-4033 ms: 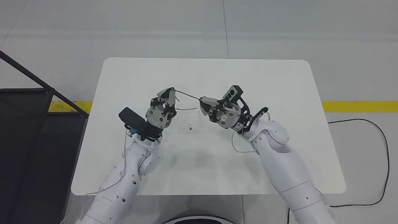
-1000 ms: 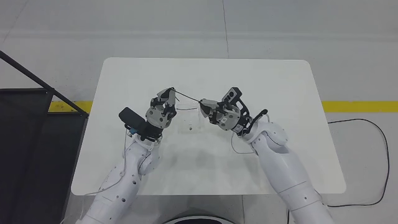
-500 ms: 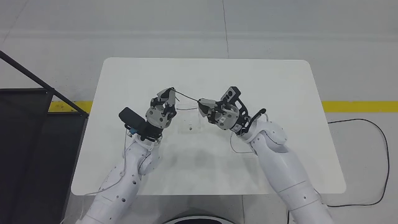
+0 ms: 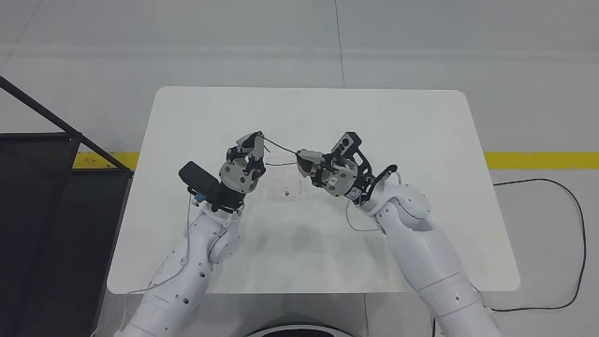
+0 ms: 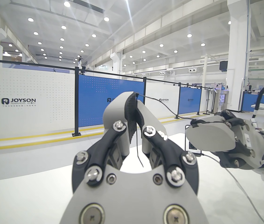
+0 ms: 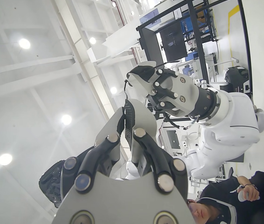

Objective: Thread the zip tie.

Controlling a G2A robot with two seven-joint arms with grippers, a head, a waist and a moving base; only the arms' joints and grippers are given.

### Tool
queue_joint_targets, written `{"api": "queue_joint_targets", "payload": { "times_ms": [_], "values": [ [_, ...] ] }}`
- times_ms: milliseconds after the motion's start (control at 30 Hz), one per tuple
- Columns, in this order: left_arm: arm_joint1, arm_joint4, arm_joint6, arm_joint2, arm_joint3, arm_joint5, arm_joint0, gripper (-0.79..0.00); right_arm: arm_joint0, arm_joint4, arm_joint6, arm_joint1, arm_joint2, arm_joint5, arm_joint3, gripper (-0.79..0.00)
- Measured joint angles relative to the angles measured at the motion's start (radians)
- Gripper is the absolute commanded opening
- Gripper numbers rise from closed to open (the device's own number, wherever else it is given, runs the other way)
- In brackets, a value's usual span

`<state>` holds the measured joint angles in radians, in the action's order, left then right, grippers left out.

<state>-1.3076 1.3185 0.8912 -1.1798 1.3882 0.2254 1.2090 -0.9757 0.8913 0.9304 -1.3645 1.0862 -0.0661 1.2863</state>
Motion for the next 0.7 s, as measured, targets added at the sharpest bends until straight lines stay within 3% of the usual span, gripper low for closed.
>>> {"api": "queue_joint_targets", "payload": {
  "times_ms": [700],
  "values": [
    [0.000,0.000,0.000,0.000,0.000,0.000,0.000,-0.785,-0.026,-0.031,-0.053,-0.006,-0.012,0.047,0.047,-0.785]
  ]
}}
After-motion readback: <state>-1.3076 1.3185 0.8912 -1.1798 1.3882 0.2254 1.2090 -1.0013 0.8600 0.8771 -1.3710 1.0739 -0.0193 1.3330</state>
